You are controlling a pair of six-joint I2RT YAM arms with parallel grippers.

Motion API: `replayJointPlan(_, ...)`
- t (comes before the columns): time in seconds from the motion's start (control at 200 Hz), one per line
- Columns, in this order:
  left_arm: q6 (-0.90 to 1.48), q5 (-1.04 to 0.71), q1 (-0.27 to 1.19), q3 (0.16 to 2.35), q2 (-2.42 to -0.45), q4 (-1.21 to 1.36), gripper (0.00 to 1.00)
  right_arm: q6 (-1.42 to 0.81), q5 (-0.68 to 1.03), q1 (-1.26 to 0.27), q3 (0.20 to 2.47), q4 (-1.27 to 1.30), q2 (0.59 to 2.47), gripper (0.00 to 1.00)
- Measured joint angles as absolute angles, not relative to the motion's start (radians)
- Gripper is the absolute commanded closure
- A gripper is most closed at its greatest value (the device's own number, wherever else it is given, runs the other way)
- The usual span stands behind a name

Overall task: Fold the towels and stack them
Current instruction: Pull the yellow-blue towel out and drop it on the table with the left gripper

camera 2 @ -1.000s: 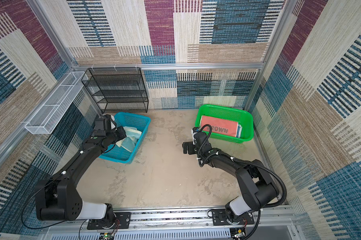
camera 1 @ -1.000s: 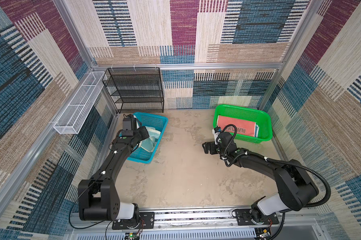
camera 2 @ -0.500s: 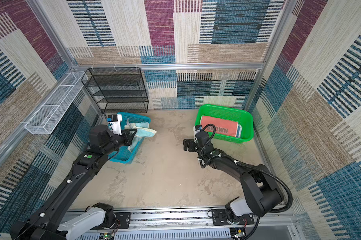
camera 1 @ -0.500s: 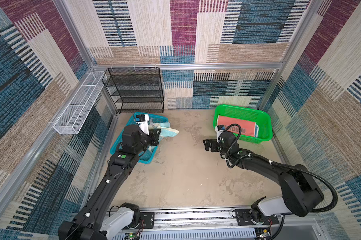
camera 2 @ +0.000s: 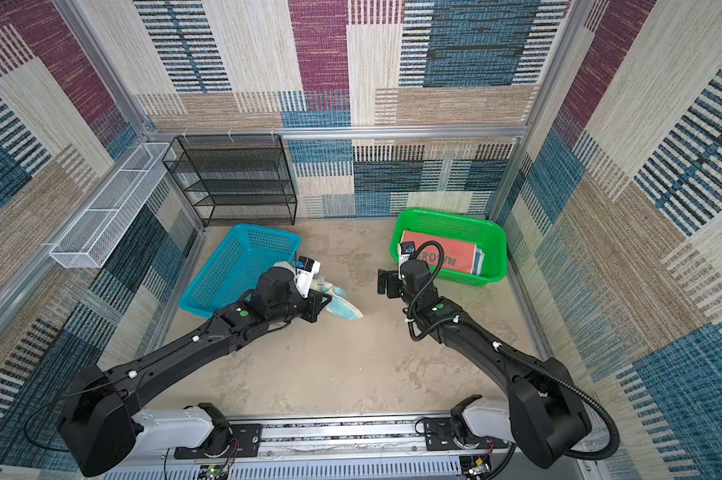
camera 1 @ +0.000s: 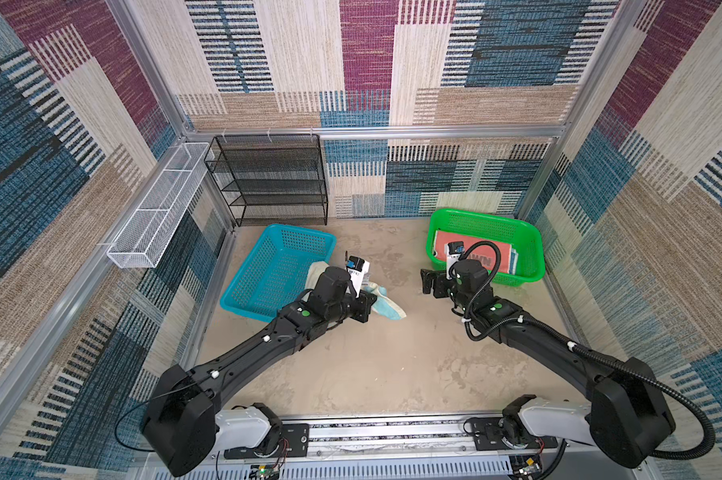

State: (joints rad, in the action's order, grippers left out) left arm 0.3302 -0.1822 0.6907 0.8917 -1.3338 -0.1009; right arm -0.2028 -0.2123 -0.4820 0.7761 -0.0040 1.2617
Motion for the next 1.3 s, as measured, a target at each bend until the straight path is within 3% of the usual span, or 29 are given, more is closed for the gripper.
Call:
replayJointPlan(0.456,0.358,-0.256,0.815,1.047,-1.760,-0.063,1.00,-0.171,-0.189,-0.481,0.739,-0.026,1.257,0.00)
replayJointPlan(0.656,0.368,-0.276,0.820,1.082,-1.836,-0.058,0.56,-0.168,-0.160,-0.481,0.678,-0.020,1.258,0.01)
replayJointPlan(0.801,0.367,-0.261,0.820,1.069,-1.811,-0.058,0.30,-0.172,-0.126,-0.481,0.641,-0.019,1.252,0.03)
replayJointPlan(0.907,0.364,-0.221,0.820,1.036,-1.758,-0.057,0.00,-0.173,-0.102,-0.481,0.639,-0.017,1.259,0.06)
replayJointPlan(1.297,0.352,-0.062,0.768,0.849,-1.478,-0.009,0.00,-0.213,0.008,-0.482,0.637,-0.061,1.293,0.13)
